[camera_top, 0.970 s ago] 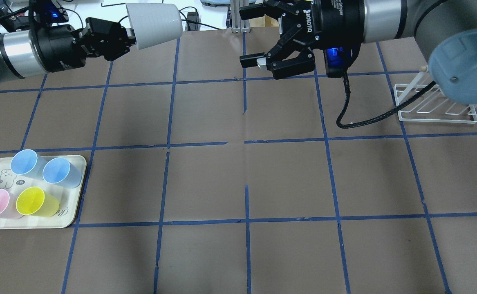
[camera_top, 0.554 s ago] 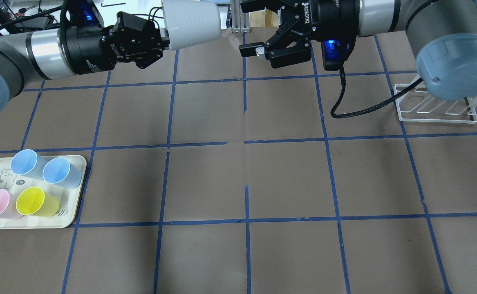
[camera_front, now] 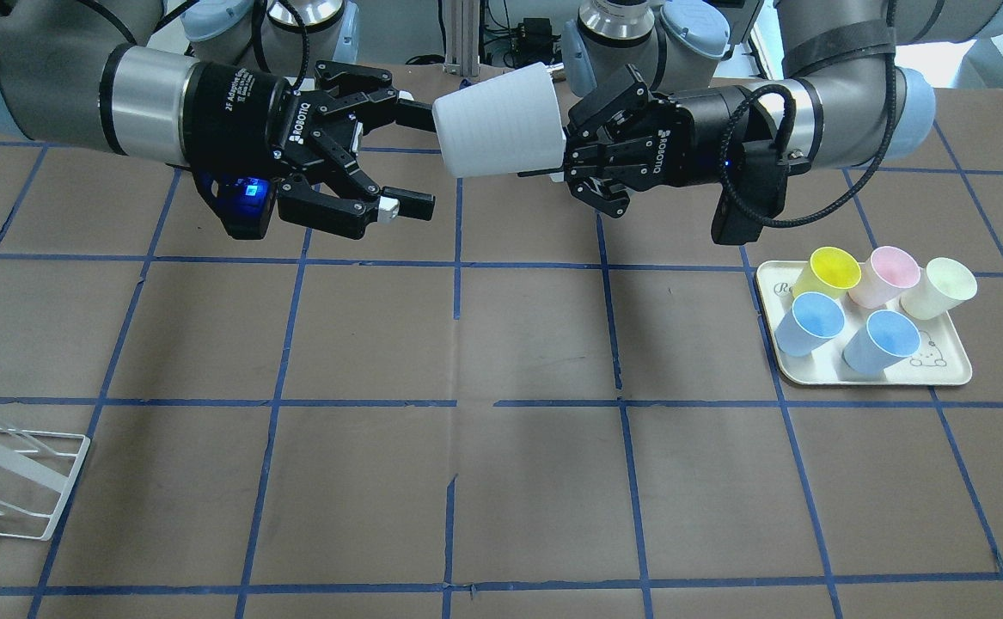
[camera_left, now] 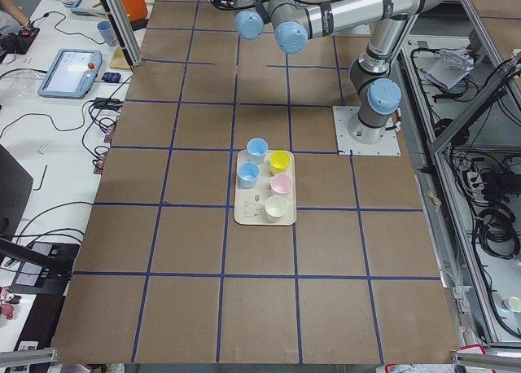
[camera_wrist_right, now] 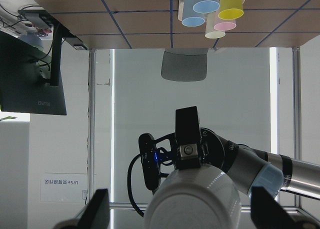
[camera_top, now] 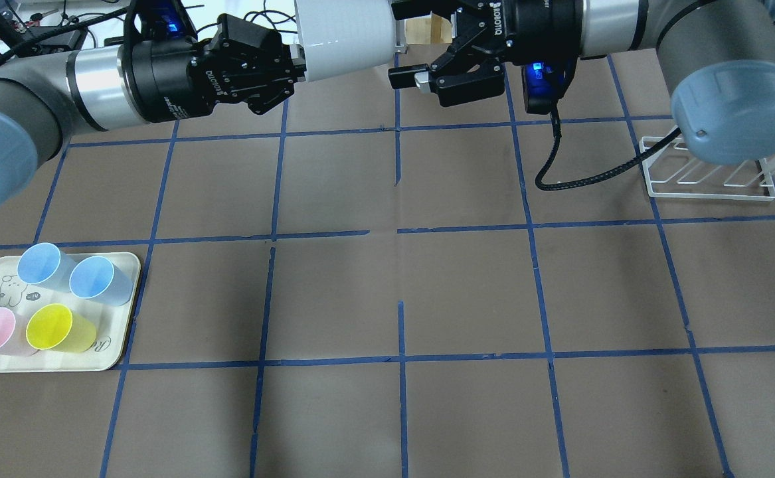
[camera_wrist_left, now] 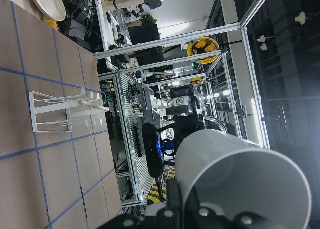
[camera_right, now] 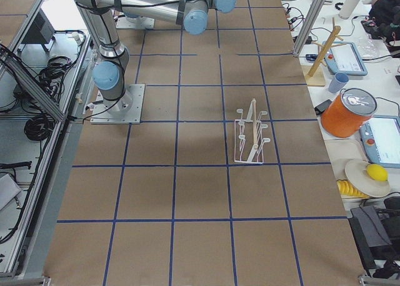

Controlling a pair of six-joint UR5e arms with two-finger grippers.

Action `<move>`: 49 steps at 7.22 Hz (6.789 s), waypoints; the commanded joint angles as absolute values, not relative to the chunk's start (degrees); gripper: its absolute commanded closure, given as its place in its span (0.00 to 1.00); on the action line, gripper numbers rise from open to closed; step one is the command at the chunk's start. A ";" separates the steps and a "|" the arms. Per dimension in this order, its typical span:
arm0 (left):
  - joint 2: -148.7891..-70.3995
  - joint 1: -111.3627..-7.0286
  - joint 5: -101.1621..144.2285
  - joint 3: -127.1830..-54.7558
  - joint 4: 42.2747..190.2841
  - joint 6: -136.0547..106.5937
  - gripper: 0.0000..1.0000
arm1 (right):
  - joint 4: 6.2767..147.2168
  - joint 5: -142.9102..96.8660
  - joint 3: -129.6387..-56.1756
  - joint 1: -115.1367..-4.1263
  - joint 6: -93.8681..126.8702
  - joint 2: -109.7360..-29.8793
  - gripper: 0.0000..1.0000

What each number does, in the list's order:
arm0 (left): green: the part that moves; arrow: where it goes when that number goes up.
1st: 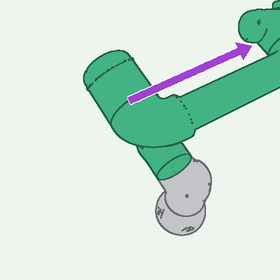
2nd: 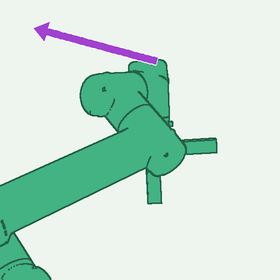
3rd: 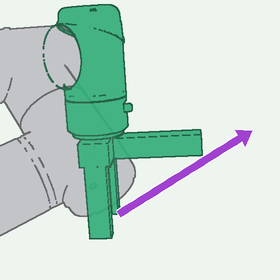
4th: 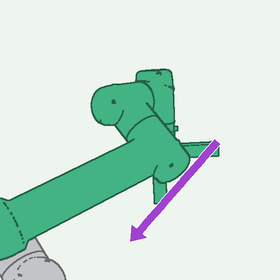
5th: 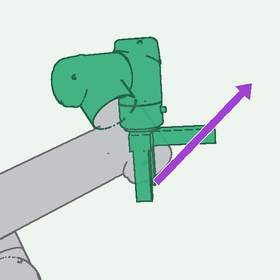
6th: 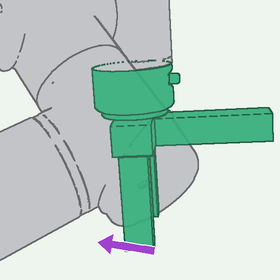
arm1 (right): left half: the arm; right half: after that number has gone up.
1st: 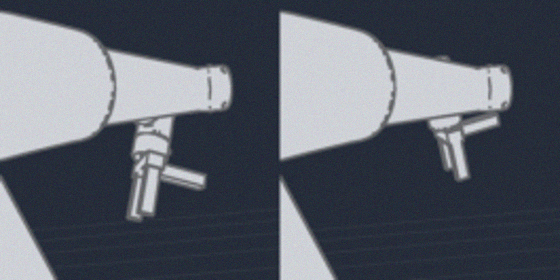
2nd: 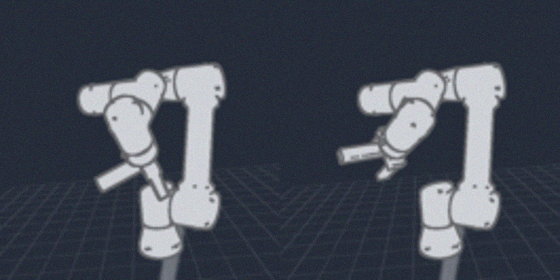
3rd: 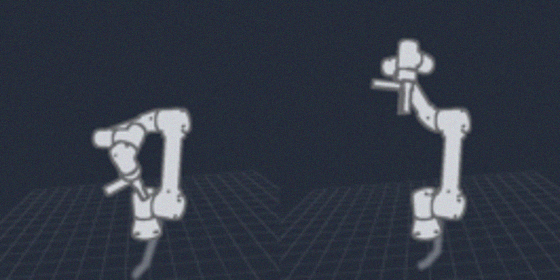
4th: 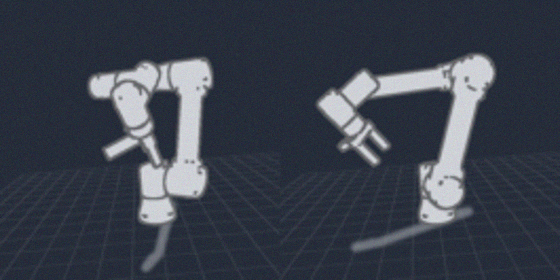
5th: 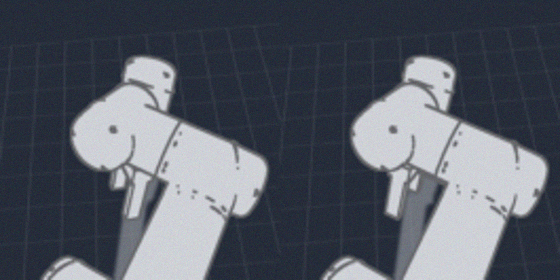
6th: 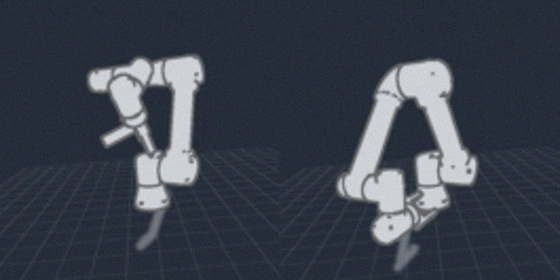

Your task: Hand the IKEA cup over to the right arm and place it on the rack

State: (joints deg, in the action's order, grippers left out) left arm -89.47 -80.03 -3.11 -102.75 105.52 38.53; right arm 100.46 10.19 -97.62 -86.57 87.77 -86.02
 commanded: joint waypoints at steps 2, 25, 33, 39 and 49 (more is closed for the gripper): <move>-88.33 -80.16 -3.16 -104.67 105.21 38.06 1.00 | 103.10 9.41 -97.47 -87.53 92.36 -86.48 0.00; -88.50 -78.84 -20.94 -101.71 102.94 32.10 0.00 | 107.23 25.12 -97.73 -75.86 82.41 -93.34 1.00; -91.84 -85.42 -85.40 -93.10 86.67 20.74 0.00 | 94.31 81.87 -80.54 -75.32 10.22 -83.44 1.00; -94.30 -94.57 -95.28 -88.59 87.01 6.60 0.00 | 105.98 88.42 -73.65 -71.74 -0.88 -74.01 1.00; -91.14 -92.99 -95.45 -88.77 86.92 6.50 0.00 | 120.84 82.53 -73.30 -65.48 0.18 -63.02 1.00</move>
State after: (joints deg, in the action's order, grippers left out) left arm -91.15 -92.99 -95.45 -88.74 86.95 6.50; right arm 119.45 82.34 -73.11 -65.48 0.16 -63.55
